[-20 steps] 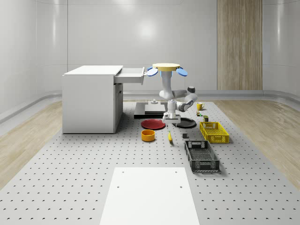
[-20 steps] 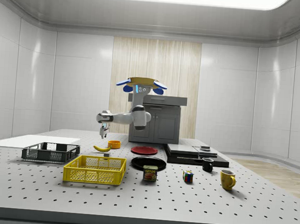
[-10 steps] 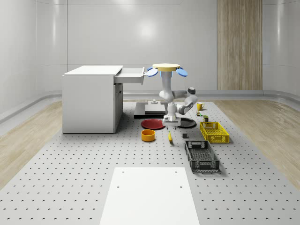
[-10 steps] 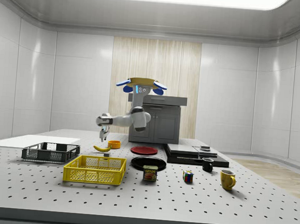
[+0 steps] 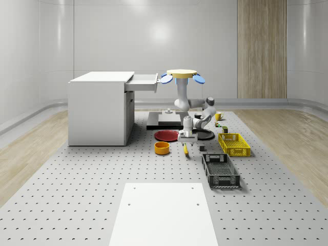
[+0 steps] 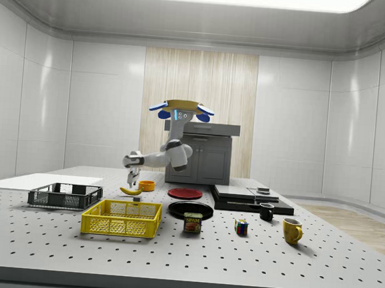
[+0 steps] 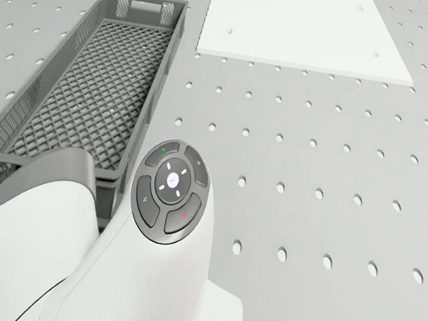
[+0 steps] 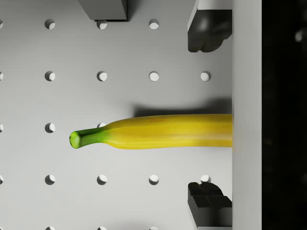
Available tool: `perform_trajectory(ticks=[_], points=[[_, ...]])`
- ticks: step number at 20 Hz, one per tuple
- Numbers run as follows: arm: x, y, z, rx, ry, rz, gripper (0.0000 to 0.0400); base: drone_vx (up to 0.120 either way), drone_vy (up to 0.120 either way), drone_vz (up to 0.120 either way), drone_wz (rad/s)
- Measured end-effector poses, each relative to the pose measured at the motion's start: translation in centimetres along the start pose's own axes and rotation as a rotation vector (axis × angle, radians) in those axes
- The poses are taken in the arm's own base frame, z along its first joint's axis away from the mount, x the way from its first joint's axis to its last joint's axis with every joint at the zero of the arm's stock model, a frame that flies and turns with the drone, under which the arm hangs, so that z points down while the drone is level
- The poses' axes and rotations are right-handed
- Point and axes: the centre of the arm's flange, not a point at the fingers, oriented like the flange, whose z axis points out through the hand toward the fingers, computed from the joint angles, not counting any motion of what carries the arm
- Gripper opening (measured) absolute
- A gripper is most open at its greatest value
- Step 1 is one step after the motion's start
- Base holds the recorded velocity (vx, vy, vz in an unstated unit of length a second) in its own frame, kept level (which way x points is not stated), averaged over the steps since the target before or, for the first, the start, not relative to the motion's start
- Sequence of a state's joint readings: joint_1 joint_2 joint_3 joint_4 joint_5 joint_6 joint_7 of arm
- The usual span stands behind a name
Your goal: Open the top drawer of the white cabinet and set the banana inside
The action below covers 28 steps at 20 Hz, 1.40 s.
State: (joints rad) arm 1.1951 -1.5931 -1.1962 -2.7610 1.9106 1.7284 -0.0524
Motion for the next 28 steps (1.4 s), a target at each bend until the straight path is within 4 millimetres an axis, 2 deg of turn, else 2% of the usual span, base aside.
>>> perform_trajectory(ticks=[15, 28], points=[[1.0, 1.0, 3.7, 0.000, 0.000, 0.000, 0.0400, 0.000, 0.000, 0.000, 0.000], [2.1, 0.0, 5.8, 0.000, 0.000, 0.000, 0.0400, 0.000, 0.000, 0.000, 0.000]])
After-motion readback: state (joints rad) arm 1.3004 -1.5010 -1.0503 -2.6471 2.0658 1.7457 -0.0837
